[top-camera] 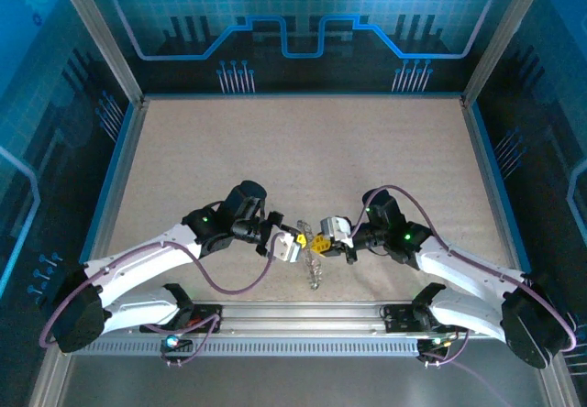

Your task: Put the keys on the keyring

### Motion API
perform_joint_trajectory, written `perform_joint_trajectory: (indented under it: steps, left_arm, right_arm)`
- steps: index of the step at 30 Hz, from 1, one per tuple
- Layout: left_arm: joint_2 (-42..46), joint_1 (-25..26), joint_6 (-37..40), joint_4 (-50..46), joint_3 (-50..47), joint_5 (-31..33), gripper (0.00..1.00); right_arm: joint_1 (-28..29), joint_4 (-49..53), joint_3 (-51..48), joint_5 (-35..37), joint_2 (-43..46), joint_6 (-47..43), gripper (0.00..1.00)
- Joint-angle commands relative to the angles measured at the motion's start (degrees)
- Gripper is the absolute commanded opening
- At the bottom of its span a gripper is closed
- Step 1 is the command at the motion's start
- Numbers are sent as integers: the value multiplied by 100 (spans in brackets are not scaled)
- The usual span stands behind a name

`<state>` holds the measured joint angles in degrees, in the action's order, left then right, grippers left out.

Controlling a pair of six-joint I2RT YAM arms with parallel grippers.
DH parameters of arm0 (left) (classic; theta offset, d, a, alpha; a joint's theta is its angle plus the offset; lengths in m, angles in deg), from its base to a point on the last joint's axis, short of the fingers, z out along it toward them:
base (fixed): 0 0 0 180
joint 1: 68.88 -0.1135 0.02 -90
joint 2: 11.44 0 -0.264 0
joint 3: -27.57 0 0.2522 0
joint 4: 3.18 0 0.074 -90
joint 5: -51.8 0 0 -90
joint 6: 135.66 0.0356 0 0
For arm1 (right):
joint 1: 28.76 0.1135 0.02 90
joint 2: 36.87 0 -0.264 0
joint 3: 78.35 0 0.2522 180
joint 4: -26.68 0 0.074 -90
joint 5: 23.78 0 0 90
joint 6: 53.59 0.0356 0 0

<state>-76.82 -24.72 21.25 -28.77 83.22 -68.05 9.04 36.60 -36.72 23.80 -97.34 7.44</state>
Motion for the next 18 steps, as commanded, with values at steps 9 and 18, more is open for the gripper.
perform_joint_trajectory:
  steps: [9, 18]
  left_arm:
    - [-79, 78, 432, -276, 98, -259, 0]
    - [-108, 80, 281, -13, 26, -174, 0]
  right_arm:
    - [-167, -150, 199, -70, -26, 205, 0]
    - [-168, -129, 253, -317, -132, 160, 0]
